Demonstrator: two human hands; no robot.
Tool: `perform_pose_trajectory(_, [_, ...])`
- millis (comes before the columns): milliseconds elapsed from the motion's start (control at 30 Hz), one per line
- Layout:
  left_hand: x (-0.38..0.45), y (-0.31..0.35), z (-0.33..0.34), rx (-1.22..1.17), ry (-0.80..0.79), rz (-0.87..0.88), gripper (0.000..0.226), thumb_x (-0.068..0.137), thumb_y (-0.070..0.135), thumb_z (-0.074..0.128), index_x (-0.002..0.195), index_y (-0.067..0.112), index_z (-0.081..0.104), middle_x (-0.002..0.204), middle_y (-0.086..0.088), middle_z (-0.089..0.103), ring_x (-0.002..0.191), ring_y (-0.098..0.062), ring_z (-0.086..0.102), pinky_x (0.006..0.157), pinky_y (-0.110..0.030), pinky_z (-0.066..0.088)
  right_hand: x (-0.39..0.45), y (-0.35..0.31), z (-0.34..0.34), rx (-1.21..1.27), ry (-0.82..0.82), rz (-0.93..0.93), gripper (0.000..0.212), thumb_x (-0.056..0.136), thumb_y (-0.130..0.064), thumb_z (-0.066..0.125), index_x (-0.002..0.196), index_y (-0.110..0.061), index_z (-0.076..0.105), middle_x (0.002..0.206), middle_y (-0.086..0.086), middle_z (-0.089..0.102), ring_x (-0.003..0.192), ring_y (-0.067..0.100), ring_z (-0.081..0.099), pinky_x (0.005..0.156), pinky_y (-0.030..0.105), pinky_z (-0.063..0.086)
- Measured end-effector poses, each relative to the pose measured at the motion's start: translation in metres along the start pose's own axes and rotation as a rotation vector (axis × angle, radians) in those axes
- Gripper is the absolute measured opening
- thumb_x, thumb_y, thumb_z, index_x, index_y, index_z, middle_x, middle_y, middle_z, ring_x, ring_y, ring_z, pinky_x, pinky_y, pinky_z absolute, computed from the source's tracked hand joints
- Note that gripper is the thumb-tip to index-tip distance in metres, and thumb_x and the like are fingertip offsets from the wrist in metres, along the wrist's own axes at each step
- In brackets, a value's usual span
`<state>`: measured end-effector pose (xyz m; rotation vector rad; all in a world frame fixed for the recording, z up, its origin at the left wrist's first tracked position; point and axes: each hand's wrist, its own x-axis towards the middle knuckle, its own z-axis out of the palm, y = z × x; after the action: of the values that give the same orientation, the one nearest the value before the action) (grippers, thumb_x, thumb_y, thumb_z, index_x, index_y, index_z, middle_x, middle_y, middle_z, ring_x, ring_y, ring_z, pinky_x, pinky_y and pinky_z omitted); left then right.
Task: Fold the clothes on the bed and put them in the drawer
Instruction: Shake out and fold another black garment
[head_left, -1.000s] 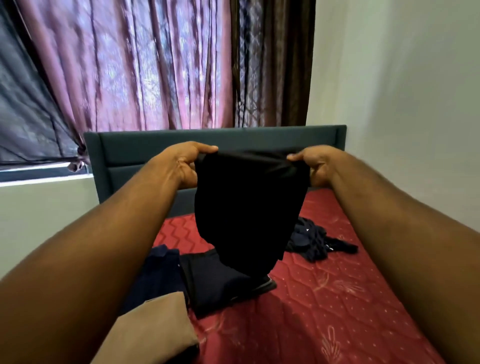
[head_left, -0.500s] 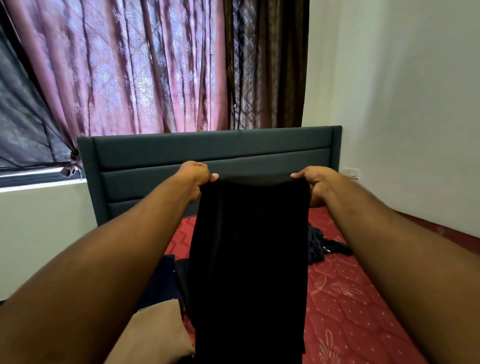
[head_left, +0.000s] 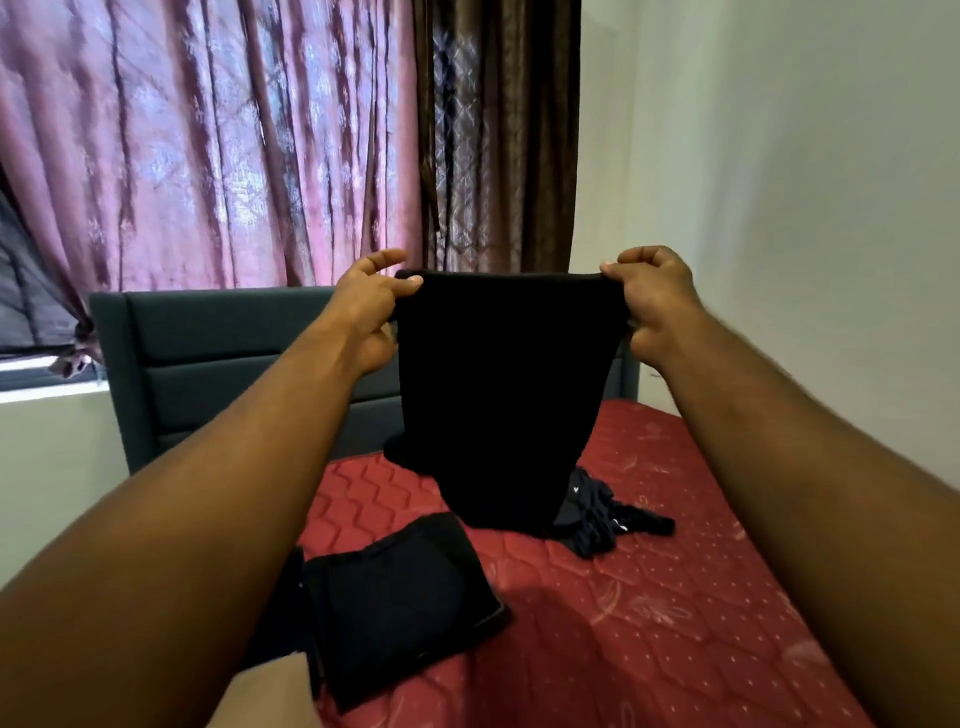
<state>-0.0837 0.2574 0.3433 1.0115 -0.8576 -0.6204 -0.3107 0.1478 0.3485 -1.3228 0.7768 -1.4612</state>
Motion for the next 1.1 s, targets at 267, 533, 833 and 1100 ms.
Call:
perform_pose_trajectory(267, [-0.143, -0.234, -0.089, 0.582, -0.224, -0.164, 0.036, 0.079, -0.014, 0.062, 0.085, 0.021, 0.07, 0.077, 0.016, 0.07, 0.091, -0.018, 0.06, 0.073, -0.012, 0.046, -0.151, 0.22, -0.085, -0.266, -0.235, 0.283, 0.023, 0.08, 0.013, 0.063, 0.09, -0.006, 0.07, 0.07, -0.003, 0.066, 0.064, 0.008, 0.059, 0.057, 0.009, 0.046])
perform_pose_trajectory(533, [-0.28, -0.407, -0.145, 1.337, -0.285, -0.31, 0.043, 0.083, 0.024, 0.067, 0.122, 0.042, 0.062, 0.117, 0.012, 0.064, 0.118, -0.011, 0.056, 0.085, -0.029, 0.029, -0.247, 0.366, -0.138, -1.062, -0.696, 0.4, 0.044, 0.064, 0.013, 0.065, 0.09, -0.023, 0.063, 0.071, -0.007, 0.057, 0.059, 0.008, 0.052, 0.05, 0.012, 0.037])
perform_pose_trajectory(833, [-0.284, -0.386, -0.17, 1.117, -0.376, -0.069, 0.029, 0.073, 0.053, 0.051, 0.101, 0.054, 0.058, 0.101, 0.035, 0.062, 0.118, -0.003, 0.05, 0.093, -0.034, 0.023, -0.242, 0.339, -0.139, -1.332, -0.867, 0.272, 0.019, 0.071, -0.017, 0.078, 0.088, -0.025, 0.073, 0.112, -0.009, 0.048, 0.108, 0.019, 0.052, 0.09, 0.024, 0.04])
perform_pose_trajectory(1100, [-0.271, -0.276, -0.158, 0.833, -0.839, -0.266, 0.011, 0.084, 0.033, 0.064, 0.092, 0.026, 0.068, 0.081, 0.011, 0.069, 0.076, -0.005, 0.065, 0.07, -0.028, 0.052, -0.217, 0.246, -0.141, -0.817, -1.231, 0.548, 0.014, 0.078, -0.005, 0.075, 0.085, -0.015, 0.069, 0.07, -0.007, 0.065, 0.064, -0.001, 0.059, 0.06, 0.016, 0.046])
